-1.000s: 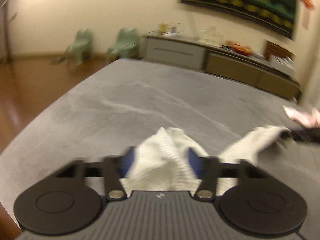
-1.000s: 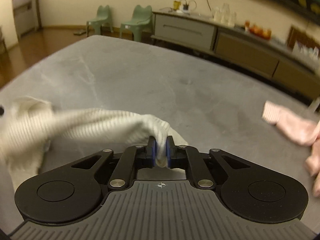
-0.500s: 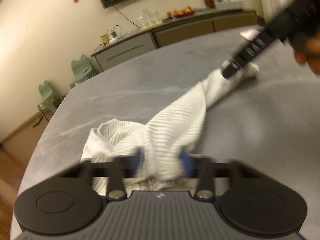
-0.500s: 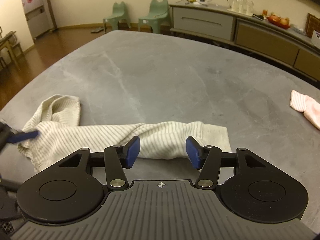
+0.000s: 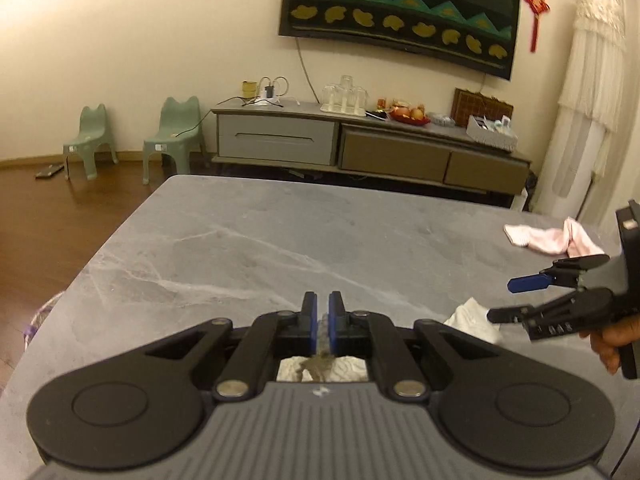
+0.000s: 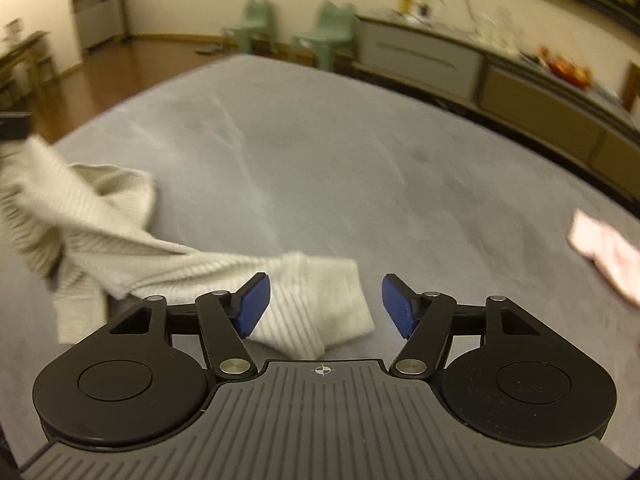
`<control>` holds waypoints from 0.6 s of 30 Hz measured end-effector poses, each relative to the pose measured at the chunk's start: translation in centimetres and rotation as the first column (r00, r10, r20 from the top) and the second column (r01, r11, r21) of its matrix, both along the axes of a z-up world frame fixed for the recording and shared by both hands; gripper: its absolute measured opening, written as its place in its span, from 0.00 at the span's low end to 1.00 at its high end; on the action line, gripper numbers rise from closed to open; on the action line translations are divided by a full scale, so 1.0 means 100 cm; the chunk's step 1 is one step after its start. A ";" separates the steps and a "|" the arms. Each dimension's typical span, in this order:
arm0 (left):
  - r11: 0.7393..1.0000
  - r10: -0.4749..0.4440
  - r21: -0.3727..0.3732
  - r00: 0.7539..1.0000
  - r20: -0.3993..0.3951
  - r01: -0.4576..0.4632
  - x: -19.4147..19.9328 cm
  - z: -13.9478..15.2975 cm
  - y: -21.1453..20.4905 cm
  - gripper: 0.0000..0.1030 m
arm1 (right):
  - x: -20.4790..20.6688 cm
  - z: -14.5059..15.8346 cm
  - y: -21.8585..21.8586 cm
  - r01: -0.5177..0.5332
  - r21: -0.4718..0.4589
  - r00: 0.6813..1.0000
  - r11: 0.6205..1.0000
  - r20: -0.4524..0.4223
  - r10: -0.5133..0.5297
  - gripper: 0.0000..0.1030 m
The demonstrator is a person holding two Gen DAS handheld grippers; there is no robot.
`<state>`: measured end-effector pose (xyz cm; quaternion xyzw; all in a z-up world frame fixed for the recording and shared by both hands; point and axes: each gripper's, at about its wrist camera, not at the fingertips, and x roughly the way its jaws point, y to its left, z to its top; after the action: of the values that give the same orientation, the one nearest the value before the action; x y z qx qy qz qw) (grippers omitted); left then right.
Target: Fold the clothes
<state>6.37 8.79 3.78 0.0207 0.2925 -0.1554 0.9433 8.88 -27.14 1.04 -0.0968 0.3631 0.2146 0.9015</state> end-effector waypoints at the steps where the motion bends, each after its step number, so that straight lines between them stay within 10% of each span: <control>1: 1.000 -0.003 0.013 1.000 0.009 0.003 -0.003 0.000 0.001 0.05 | -0.002 0.004 0.004 -0.039 0.012 0.999 0.999 0.017 0.039 0.80; 7: 0.994 -0.043 0.097 0.999 -0.004 0.043 -0.011 -0.014 0.000 0.07 | 0.001 -0.010 0.022 -0.091 -0.078 0.994 0.993 0.045 0.095 0.88; 11: 0.986 -0.066 0.152 0.998 0.008 0.064 -0.019 -0.025 0.008 0.45 | 0.019 -0.031 0.009 -0.008 -0.054 0.999 0.999 -0.036 0.006 0.76; 15: 0.980 -0.117 0.165 0.993 0.035 0.109 -0.030 -0.033 0.016 0.65 | 0.023 -0.036 -0.002 0.011 -0.039 0.996 0.999 -0.093 -0.014 0.15; 18: 0.959 -0.252 0.142 0.967 0.031 0.245 -0.045 -0.036 0.008 0.74 | 0.008 -0.019 -0.004 0.065 -0.065 0.997 0.996 -0.029 -0.067 0.05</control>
<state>1.84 9.62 0.18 0.1255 0.2745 -0.2517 0.9195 9.72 -27.51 -0.89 -0.1104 0.3867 0.1744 0.8988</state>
